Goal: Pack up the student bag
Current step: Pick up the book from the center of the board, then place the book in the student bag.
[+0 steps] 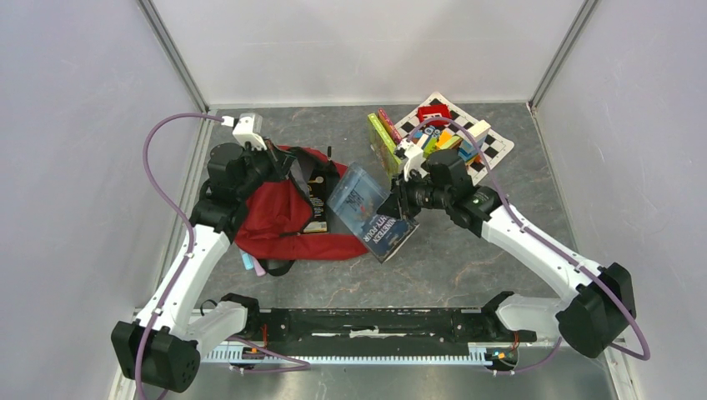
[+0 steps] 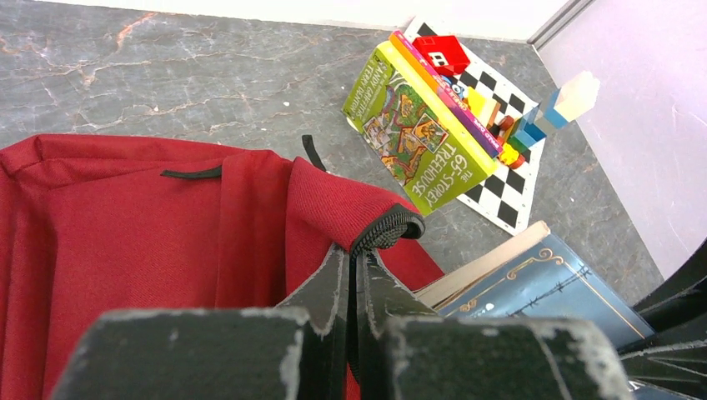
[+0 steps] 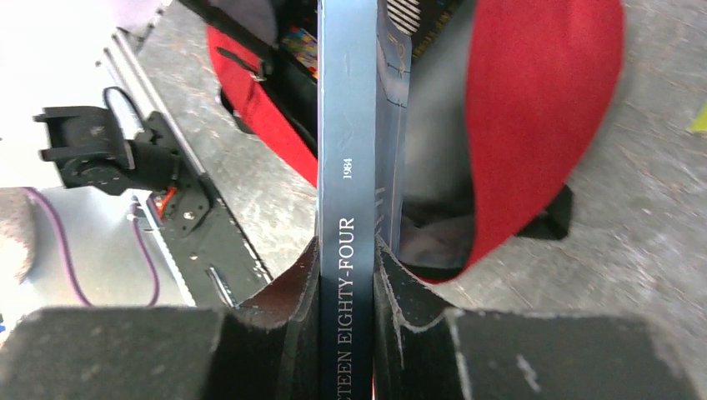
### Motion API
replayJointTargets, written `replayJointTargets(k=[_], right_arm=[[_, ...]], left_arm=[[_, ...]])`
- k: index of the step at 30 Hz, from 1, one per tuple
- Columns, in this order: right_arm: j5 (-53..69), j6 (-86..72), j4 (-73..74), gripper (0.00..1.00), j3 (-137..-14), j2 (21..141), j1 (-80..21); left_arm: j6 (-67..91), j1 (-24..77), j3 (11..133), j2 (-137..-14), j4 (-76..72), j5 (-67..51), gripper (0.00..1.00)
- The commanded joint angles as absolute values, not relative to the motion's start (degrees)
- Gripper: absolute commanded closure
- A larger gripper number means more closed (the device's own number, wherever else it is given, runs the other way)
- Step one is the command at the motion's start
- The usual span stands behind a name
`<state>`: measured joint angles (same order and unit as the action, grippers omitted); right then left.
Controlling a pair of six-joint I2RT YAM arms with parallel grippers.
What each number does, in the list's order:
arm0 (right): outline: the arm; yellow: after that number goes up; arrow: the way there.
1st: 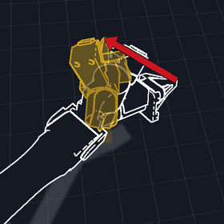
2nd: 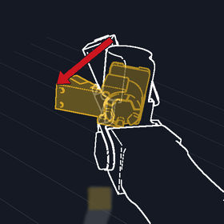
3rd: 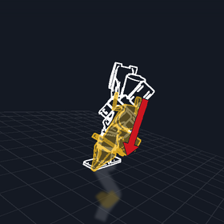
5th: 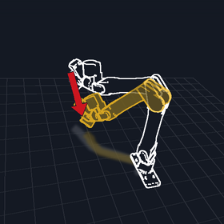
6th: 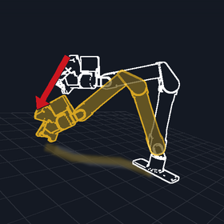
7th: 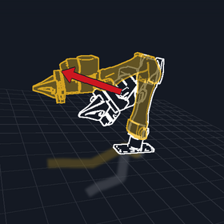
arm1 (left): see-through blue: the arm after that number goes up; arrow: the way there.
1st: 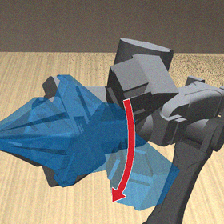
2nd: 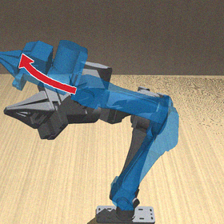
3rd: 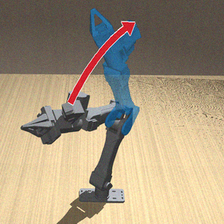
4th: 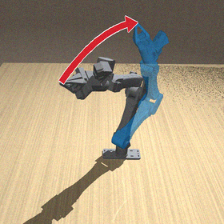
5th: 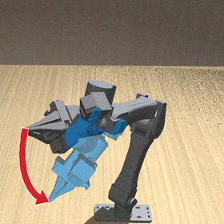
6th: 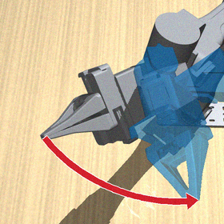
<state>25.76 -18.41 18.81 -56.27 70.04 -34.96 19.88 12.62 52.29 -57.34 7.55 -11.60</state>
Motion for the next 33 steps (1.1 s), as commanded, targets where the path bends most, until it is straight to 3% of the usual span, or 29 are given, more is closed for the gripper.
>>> replayJointTargets(k=[1,5,18,33], right_arm=[[29.62,-25.49,3.6,1.0,-55.52,67.85,-37.11],[28.29,-30.29,-5.0,1.0,-52.58,70.76,-39.09],[12.56,-35.52,-11.76,1.0,-46.31,77.87,-43.49],[14.73,-49.55,-33.3,1.0,-61.95,93.57,-46.31]], left_arm=[[19.16,12.48,52.67,-55.87,3.03,-12.49,0.98],[18.89,12.47,52.47,-55.06,2.81,-12.17,0.98],[19.68,12.48,52.23,-54.27,1.91,-13.65,0.98],[20.04,12.48,52.12,-54.16,1.41,-14.75,0.98]])
